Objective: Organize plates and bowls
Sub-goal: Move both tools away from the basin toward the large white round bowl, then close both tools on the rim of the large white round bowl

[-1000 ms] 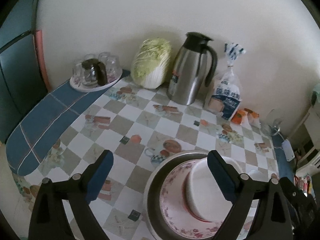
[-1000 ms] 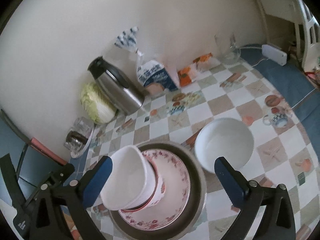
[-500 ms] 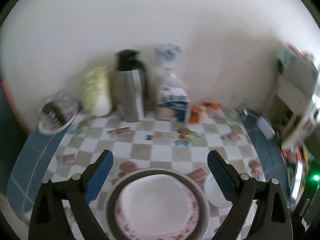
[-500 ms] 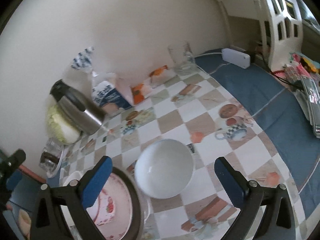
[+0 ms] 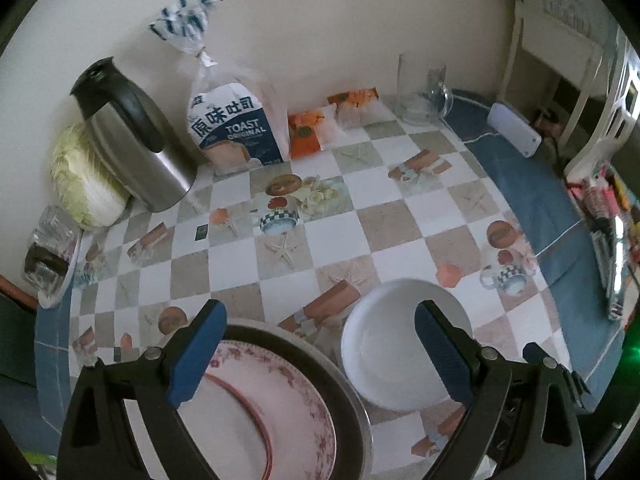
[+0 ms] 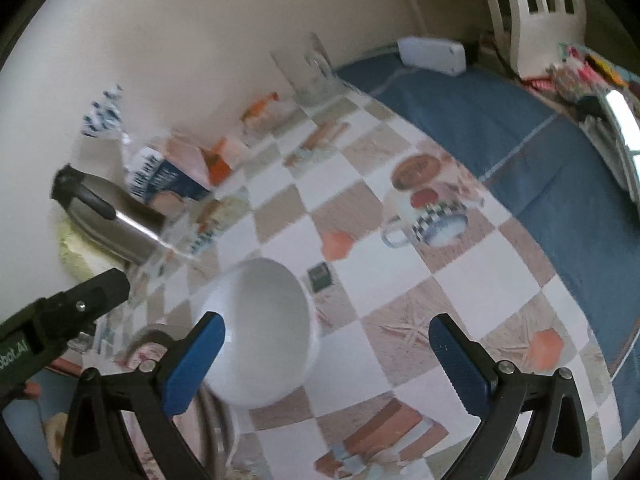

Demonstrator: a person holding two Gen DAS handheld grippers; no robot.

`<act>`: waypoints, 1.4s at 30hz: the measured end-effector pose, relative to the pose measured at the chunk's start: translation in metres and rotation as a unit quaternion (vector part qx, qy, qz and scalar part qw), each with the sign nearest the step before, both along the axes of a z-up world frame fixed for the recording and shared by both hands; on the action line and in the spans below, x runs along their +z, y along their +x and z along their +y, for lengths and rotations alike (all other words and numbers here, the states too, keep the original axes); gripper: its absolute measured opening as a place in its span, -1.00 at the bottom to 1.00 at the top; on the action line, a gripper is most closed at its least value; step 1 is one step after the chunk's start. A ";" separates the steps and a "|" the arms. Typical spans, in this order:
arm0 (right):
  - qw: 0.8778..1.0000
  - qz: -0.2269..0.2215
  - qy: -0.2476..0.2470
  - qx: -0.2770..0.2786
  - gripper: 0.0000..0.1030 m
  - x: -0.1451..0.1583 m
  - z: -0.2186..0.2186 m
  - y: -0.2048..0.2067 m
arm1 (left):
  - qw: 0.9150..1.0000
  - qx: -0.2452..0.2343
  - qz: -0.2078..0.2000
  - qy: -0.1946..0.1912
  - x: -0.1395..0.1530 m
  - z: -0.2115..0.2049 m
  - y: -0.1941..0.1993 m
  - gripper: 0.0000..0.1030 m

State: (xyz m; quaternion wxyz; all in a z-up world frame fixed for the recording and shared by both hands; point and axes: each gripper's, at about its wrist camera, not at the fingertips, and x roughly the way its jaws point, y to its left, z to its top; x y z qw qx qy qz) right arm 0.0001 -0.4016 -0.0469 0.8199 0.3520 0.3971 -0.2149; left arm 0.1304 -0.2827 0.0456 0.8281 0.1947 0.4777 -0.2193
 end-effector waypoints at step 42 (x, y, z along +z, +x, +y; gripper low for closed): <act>0.997 0.041 0.058 0.033 -0.43 -0.046 0.014 0.031 | 0.996 -0.005 0.060 0.066 -0.078 -0.028 0.013 0.41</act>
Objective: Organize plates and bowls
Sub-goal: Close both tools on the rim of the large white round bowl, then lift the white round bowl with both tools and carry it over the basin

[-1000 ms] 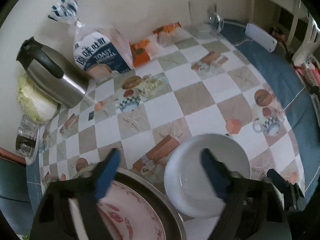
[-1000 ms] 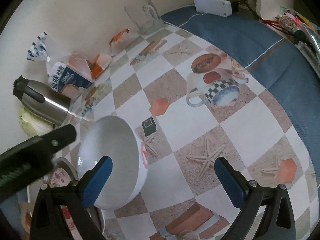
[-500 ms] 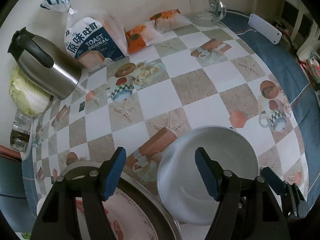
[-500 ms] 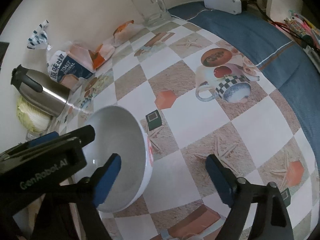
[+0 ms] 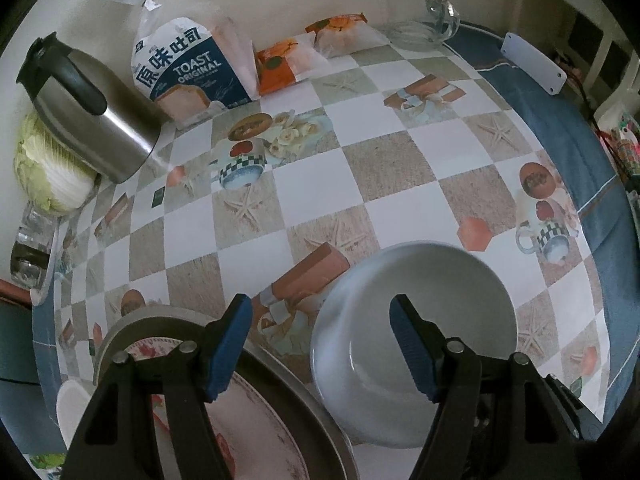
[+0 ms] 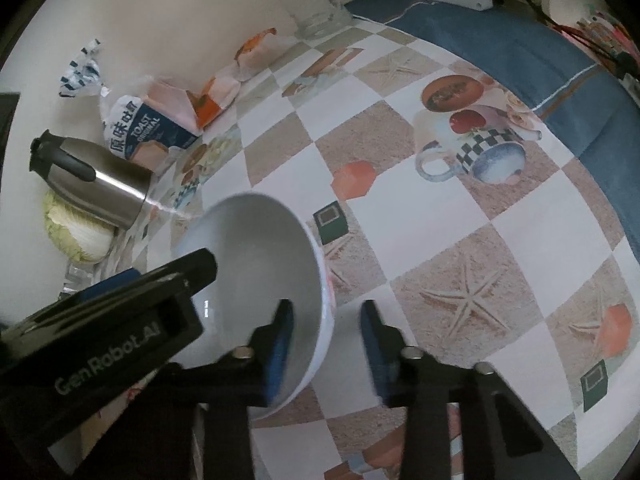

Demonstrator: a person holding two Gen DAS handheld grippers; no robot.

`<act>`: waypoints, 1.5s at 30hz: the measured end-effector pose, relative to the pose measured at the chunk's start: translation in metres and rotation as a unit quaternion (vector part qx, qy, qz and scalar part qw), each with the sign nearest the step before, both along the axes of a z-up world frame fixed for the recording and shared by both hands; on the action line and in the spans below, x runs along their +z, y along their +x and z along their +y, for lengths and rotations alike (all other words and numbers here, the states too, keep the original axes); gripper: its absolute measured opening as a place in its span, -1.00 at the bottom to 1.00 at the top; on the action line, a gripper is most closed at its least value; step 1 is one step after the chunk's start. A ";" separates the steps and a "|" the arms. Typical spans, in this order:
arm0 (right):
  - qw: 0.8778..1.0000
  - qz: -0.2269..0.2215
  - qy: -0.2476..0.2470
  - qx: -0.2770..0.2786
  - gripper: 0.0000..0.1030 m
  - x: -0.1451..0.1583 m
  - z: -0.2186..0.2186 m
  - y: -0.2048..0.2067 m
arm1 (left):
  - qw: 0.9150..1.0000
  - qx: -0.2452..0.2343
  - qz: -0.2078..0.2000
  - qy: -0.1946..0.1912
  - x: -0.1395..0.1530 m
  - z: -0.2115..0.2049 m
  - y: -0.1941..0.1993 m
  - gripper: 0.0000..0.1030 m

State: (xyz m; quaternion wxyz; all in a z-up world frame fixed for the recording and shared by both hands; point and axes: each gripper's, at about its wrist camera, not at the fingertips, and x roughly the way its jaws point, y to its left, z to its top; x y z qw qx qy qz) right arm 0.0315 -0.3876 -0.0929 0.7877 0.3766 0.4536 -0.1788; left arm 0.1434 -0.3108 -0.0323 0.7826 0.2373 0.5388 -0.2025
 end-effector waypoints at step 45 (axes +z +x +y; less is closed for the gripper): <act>0.998 -0.021 0.032 -0.047 -0.75 0.001 -0.032 -0.032 | 0.993 0.015 0.078 -0.084 -0.031 -0.010 -0.023 -0.53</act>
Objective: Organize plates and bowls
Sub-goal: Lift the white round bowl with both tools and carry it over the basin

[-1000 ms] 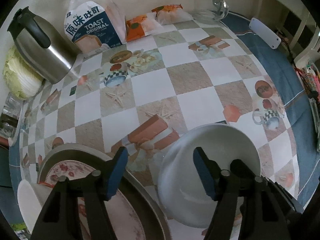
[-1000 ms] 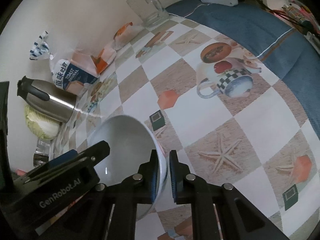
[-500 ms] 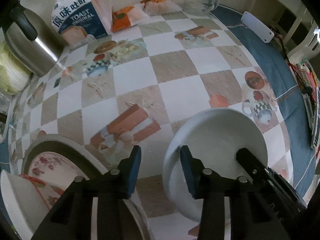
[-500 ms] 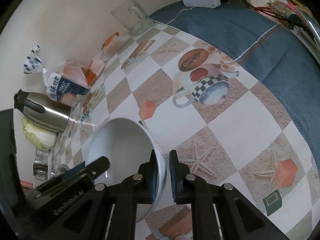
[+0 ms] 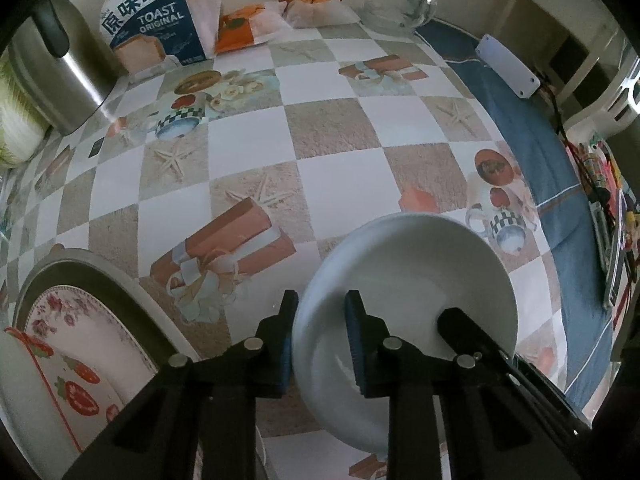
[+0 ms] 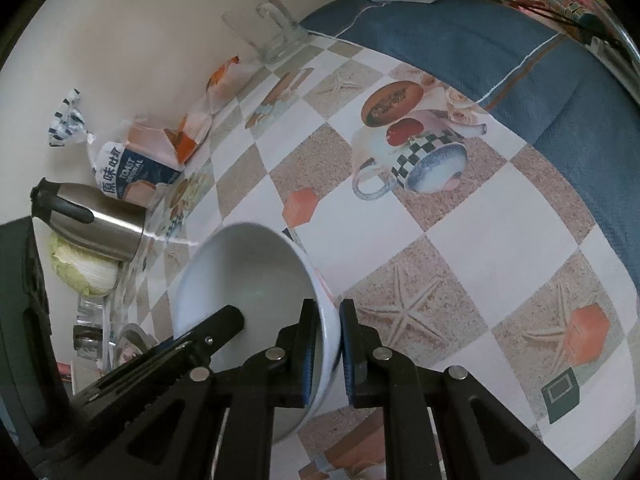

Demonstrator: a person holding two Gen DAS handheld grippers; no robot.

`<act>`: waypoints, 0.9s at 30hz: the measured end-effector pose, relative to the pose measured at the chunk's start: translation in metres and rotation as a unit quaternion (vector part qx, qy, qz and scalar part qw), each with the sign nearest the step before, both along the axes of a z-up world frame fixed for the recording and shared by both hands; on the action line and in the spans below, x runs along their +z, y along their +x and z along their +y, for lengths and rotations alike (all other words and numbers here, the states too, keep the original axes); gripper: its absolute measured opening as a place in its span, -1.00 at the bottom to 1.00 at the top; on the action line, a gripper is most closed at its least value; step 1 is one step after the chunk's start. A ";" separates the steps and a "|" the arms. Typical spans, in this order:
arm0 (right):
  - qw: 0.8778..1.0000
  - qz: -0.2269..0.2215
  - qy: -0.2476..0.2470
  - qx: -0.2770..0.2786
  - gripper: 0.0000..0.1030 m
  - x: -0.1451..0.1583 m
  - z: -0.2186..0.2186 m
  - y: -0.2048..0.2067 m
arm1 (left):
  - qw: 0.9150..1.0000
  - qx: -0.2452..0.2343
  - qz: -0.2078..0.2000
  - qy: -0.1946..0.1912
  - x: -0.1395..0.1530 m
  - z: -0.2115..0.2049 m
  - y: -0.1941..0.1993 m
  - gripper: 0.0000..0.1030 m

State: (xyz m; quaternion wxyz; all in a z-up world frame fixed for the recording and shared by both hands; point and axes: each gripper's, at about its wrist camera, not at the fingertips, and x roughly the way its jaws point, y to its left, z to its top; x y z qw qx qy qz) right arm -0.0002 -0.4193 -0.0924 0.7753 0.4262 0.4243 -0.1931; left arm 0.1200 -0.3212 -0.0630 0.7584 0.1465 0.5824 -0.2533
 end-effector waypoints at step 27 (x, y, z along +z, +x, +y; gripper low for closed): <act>0.995 -0.081 -0.059 0.026 -0.73 0.093 0.023 -0.006 | 0.988 0.020 -0.097 -0.118 0.119 0.049 -0.020 -0.53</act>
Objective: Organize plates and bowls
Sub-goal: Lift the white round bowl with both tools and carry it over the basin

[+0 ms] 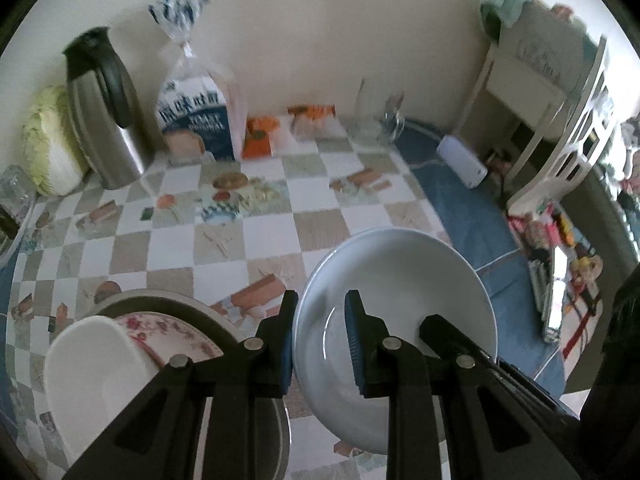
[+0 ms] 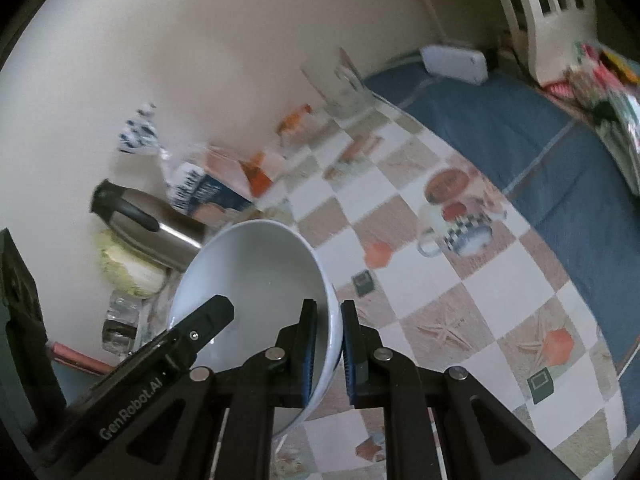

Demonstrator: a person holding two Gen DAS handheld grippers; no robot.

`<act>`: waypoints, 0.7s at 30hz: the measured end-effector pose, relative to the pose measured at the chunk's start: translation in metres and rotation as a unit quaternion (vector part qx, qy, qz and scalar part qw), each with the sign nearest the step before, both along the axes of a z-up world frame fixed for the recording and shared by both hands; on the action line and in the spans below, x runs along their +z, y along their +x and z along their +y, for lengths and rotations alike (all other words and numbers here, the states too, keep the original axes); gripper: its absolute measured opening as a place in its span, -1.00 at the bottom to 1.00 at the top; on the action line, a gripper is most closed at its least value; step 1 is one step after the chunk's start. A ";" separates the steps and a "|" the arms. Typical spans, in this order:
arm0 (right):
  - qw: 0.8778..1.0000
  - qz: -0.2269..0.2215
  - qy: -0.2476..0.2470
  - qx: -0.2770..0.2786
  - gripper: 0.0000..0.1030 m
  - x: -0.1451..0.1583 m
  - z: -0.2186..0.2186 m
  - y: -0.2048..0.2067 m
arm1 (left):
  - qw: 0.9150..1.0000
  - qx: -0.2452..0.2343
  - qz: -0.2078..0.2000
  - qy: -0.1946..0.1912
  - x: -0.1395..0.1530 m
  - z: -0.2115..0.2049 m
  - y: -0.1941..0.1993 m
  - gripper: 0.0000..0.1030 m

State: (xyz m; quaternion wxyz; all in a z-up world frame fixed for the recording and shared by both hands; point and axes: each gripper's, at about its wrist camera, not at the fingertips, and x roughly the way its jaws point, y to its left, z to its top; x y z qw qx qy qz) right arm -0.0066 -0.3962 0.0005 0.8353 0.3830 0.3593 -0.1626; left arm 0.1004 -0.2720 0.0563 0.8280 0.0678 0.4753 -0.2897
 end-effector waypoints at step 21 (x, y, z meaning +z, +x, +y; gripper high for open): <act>0.993 -0.064 -0.050 0.082 -0.73 0.074 0.090 0.018 | 0.994 0.079 -0.057 -0.058 0.060 0.113 -0.007 -0.53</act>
